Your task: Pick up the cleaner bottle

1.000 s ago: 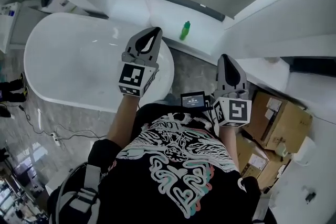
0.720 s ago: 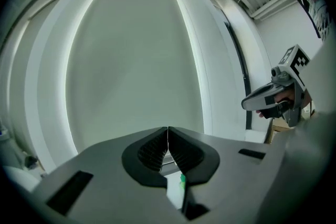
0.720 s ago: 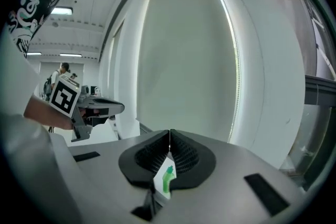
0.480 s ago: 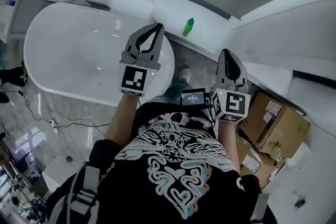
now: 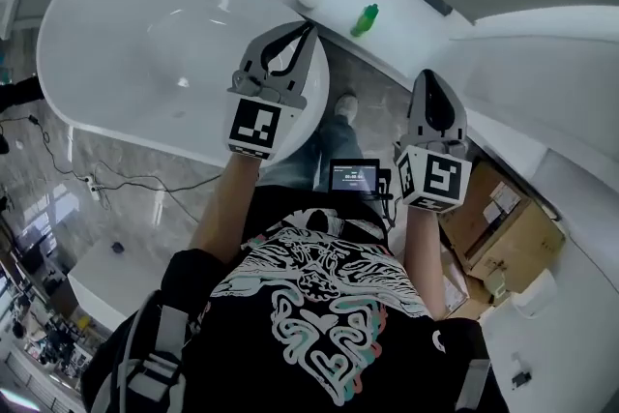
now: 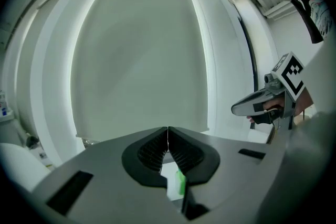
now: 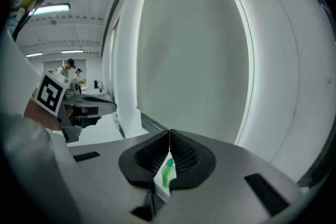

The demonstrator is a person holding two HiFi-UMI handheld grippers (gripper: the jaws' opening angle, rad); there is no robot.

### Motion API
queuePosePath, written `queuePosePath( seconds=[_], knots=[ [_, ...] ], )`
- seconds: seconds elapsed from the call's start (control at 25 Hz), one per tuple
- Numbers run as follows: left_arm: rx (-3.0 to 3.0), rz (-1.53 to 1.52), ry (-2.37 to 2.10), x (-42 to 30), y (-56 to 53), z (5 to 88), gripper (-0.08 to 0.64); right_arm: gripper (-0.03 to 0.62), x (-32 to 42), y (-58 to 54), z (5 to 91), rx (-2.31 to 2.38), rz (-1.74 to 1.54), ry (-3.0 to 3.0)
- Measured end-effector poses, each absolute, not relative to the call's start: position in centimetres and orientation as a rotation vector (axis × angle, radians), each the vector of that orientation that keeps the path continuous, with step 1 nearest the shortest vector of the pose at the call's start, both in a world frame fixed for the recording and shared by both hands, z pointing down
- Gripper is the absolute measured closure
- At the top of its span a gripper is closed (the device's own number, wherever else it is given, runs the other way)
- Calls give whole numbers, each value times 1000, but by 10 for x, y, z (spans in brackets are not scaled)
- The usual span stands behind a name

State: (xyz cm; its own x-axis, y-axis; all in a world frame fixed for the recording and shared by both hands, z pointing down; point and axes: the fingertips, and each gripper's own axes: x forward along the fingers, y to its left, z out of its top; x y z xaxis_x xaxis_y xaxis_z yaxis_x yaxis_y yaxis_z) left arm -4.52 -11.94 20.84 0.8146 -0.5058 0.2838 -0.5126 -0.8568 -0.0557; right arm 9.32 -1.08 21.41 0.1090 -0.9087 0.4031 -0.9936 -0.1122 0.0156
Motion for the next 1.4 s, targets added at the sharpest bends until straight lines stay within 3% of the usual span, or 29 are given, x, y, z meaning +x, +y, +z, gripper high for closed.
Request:
queuePosePath(
  seconds=[1.4],
  knots=[
    [2769, 679, -771, 8, -118, 459, 543, 565, 135, -46, 440, 2036, 559, -1940]
  ],
)
